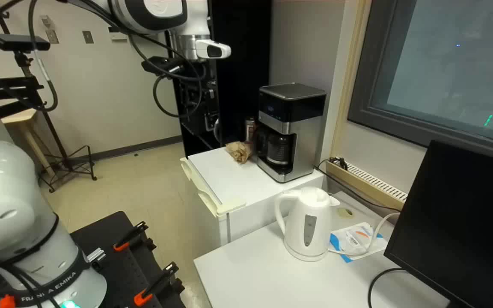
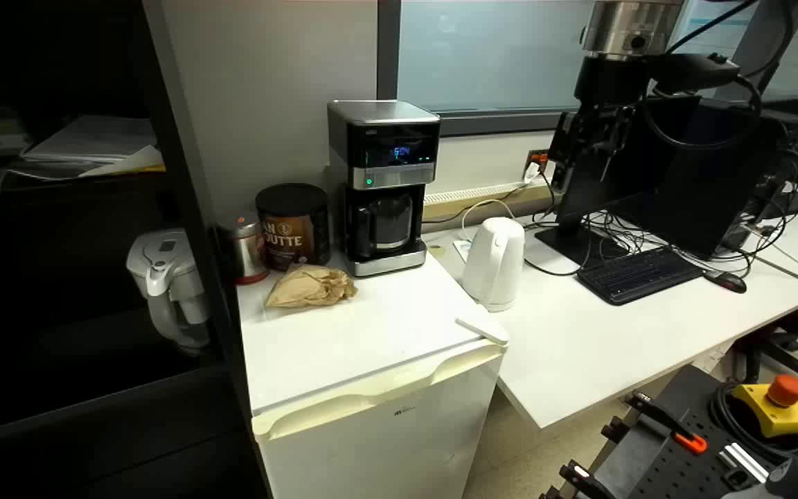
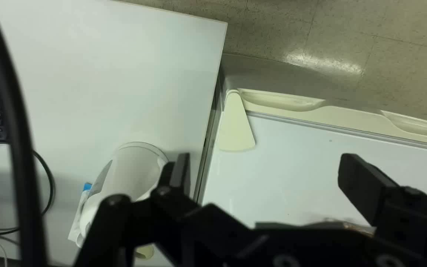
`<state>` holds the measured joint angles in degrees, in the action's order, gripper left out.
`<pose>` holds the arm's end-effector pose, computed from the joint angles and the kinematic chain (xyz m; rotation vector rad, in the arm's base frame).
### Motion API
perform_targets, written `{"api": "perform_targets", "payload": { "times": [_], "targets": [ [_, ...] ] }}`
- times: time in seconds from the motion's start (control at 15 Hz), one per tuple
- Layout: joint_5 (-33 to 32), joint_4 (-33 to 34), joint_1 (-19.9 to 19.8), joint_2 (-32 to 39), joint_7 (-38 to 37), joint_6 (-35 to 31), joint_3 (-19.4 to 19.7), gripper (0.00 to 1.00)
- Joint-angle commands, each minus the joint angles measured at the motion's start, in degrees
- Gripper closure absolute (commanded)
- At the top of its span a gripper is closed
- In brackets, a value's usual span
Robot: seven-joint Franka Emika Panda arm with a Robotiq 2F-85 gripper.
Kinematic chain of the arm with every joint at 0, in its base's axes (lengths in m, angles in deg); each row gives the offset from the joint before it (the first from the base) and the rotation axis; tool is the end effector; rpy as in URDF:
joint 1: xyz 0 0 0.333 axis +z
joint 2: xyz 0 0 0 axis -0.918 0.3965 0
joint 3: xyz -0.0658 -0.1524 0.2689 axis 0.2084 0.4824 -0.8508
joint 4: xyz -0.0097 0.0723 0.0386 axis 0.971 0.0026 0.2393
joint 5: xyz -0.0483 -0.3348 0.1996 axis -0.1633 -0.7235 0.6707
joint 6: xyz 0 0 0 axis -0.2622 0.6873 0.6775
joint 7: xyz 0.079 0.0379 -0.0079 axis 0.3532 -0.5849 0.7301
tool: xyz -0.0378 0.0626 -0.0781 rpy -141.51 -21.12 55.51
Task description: Tap the right side of the coffee maker
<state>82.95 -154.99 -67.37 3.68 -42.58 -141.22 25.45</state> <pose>0.4030 0.0049 0.4944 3.0977 -0.0512 0.0165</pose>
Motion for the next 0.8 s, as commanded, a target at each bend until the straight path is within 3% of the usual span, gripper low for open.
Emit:
{"api": "perform_targets", "payload": {
  "times": [0.0,0.73],
  "targets": [
    [-0.07,0.12,0.19,0.03,-0.07,0.15,0.15,0.00],
    [-1.83,1.26,0.00,2.98,2.73,-1.90,0.83,0.00]
  ]
}}
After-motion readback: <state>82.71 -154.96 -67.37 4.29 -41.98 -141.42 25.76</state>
